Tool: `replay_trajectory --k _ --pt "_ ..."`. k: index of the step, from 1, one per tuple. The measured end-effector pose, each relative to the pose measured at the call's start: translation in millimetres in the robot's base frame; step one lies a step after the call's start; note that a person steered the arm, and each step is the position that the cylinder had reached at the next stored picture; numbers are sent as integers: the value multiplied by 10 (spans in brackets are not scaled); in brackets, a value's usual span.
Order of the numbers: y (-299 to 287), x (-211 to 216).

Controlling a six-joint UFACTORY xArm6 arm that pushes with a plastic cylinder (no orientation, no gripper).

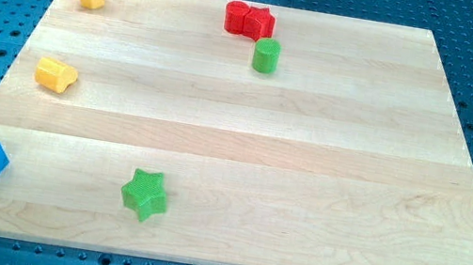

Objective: Slide the blue cube to the top right corner

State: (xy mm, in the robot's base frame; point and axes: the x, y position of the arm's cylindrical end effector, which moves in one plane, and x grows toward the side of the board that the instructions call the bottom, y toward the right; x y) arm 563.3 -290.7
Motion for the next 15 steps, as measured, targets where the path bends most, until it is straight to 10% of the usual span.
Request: replay_trajectory --k 2,3,4,7,9,15 --pt "1773 -821" --pt "953 -490" --pt "1634 -317" --pt "2864 -1872" --pt "2584 -2056" --pt "4774 -2886"
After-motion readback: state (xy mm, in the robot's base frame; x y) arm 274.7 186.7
